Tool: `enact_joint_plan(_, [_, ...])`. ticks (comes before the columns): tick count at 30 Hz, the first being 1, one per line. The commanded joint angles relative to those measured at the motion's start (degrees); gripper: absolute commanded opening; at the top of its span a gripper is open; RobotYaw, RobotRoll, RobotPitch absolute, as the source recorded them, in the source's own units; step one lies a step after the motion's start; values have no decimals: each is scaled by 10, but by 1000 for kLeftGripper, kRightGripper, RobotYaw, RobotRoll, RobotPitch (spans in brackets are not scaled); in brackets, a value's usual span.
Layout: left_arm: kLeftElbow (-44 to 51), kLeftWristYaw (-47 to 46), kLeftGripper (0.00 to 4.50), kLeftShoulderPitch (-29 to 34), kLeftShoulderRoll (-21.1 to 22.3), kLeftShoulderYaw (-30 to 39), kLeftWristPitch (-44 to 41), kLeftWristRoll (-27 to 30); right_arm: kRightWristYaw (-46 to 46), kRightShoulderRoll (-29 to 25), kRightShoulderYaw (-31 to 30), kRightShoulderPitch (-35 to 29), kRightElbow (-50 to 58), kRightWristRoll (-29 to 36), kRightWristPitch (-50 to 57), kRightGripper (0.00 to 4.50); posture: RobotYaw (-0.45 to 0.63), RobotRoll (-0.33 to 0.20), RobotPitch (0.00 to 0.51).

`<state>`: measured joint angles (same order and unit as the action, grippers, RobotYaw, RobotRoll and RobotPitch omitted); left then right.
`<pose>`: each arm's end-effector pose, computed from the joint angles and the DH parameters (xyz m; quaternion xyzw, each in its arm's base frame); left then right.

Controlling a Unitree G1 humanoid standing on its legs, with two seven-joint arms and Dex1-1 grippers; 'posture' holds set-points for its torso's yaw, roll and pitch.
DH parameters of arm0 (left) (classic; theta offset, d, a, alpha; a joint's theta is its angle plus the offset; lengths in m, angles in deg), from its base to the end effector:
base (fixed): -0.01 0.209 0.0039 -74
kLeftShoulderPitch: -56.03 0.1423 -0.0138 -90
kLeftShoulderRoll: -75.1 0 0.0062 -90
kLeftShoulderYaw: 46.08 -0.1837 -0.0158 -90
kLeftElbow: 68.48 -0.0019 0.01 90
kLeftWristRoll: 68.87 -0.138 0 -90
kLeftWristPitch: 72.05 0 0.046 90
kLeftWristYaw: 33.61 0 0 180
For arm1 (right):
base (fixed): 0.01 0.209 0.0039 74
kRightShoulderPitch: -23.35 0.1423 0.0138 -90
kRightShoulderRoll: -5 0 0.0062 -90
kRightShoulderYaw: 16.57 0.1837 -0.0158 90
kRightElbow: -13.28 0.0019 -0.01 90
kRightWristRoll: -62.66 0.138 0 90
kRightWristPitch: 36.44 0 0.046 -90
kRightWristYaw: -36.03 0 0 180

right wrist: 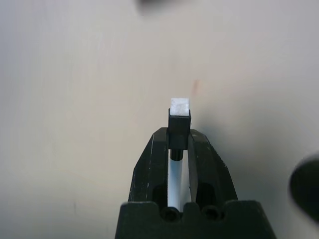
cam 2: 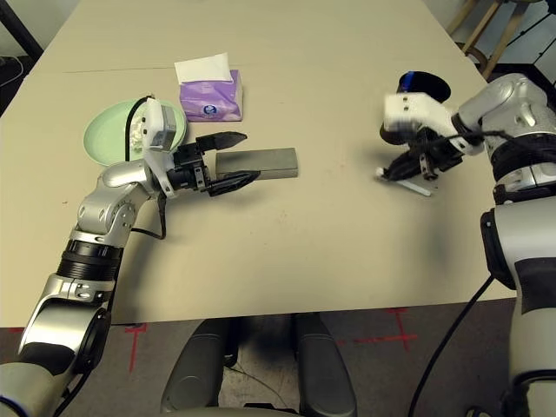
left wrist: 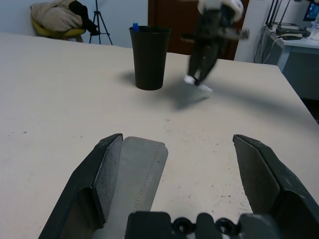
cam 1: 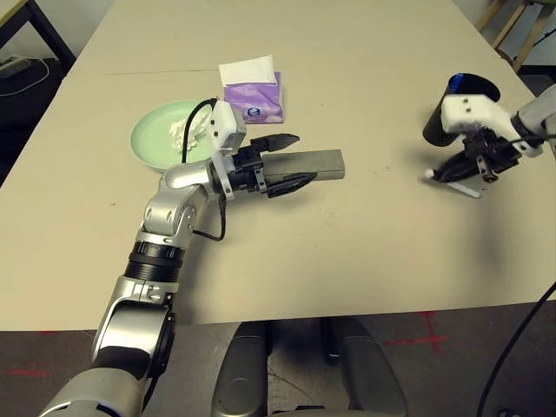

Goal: Organize and tidy the items on the table.

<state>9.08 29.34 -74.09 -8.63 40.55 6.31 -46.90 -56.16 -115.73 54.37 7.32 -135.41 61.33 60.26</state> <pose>0.3132 0.1756 0.1845 0.0813 -0.0956 -0.5827 0.8030 0.3428 -0.2882 0.2915 -0.3016 0.2384 0.5227 0.7609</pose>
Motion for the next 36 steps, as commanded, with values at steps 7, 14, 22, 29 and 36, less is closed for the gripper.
enact_joint_plan(7, [-58, 23, 4500, -27, 6, -19, 42, -37, 57, 4, 159, -26, 131, 139, 169, 393, 69, 0, 137])
enact_joint_plan(14, [-103, 22, 4500, -44, 4, -17, 76, -58, 158, 13, 245, -22, 149, 174, 181, 393, 55, 0, 128])
enact_joint_plan(22, [-98, 11, 4500, -52, -1, -10, 67, -52, 353, 67, 331, -58, 156, 190, 116, 393, 66, 0, 123])
enact_joint_plan(29, [-89, 7, 4500, -47, 6, -6, 62, -50, 553, 123, 358, -121, 256, 187, 144, 393, 67, 0, 123])
enact_joint_plan(36, [-92, 3, 4500, -47, 1, -5, 65, -52, 754, 183, 383, -158, 316, 151, 89, 393, 70, 0, 122])
